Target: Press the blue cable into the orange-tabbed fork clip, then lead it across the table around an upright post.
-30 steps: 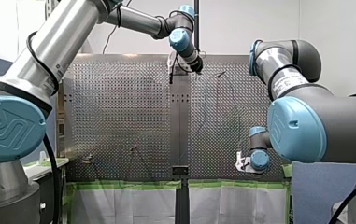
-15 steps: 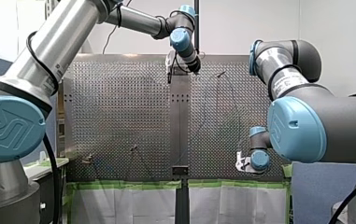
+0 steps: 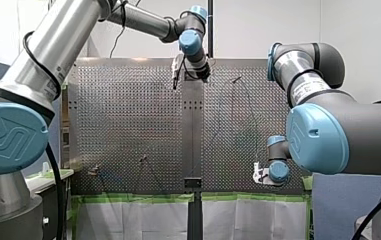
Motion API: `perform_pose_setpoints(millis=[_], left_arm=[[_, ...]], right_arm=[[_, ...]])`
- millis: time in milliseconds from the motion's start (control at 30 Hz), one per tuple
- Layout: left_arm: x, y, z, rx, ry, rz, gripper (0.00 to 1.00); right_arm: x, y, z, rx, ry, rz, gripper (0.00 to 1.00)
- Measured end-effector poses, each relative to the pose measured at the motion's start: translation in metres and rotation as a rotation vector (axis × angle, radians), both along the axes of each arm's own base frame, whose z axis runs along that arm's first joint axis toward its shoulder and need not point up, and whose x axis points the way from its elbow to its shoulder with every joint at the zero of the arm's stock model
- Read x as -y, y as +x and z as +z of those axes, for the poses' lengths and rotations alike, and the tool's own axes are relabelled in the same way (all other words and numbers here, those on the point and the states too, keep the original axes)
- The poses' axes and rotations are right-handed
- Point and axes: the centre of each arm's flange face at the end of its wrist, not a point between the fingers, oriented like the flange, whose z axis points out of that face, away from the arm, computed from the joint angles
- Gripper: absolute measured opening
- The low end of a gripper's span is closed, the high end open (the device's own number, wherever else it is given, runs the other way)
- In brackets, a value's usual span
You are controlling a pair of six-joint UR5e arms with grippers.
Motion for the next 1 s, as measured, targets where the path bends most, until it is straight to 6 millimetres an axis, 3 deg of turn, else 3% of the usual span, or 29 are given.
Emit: perform_pose_setpoints(millis=[667, 1000], left_arm=[[-0.059, -0.014, 0.039, 0.114, -0.211, 0.136, 1.00], [-0.087, -0.033, 0.055, 0.174, -0.352, 0.231, 1.00]], right_arm=[[-0.001, 0.003, 0.000, 0.000, 0.001, 0.007, 0.00], [-0.002, 0.004, 0.000, 0.000, 0.000, 0.009, 0.00]])
